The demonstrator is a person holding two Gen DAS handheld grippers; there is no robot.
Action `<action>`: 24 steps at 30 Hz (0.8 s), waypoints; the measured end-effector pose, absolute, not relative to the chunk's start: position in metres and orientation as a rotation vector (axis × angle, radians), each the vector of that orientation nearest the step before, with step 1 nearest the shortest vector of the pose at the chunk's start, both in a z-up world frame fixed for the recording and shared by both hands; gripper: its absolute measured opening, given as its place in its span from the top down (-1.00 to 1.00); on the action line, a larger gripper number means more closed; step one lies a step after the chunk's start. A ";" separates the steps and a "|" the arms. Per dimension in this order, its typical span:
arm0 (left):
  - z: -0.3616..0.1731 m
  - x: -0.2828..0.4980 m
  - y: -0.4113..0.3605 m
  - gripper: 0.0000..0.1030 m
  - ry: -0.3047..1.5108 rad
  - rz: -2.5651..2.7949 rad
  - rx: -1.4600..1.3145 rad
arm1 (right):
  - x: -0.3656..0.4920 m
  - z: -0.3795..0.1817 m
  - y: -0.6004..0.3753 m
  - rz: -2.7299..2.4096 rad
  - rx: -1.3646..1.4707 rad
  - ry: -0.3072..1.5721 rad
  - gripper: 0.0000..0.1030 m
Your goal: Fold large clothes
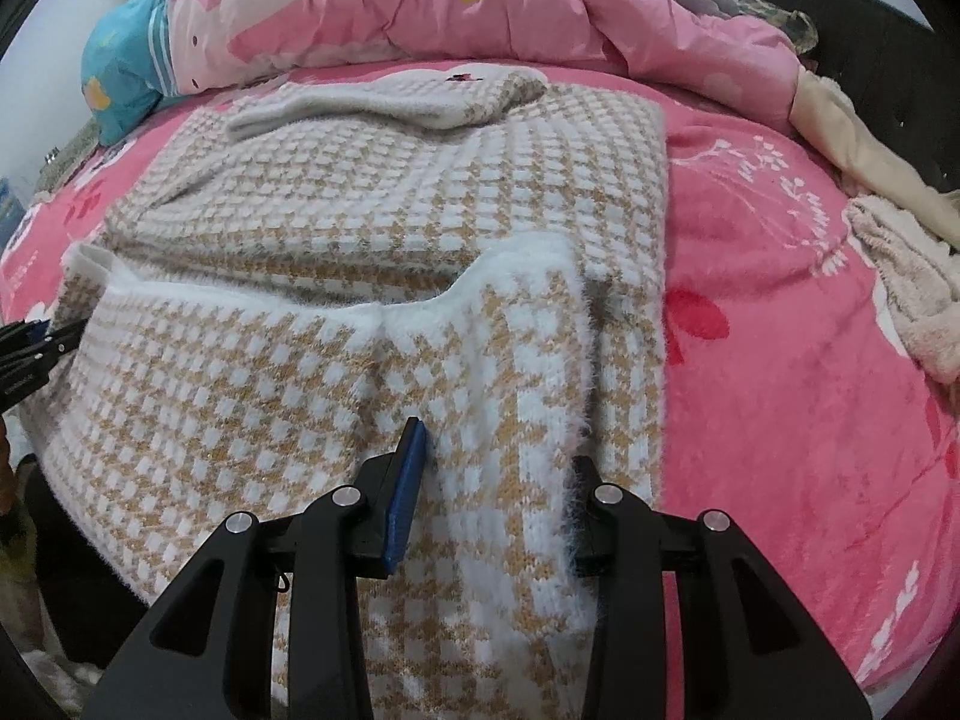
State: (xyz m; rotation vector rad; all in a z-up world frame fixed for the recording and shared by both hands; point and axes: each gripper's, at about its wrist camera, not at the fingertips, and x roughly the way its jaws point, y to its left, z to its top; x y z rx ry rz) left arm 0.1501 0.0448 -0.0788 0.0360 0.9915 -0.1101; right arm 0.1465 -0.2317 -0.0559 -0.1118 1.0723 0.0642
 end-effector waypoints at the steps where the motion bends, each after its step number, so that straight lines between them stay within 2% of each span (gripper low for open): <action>1: -0.079 0.150 0.045 0.41 0.992 -0.110 0.036 | 0.146 -0.056 -0.231 0.061 -0.119 1.071 0.33; 24: -0.079 0.151 0.043 0.41 0.991 -0.110 0.038 | 0.146 -0.059 -0.228 0.048 -0.168 1.065 0.33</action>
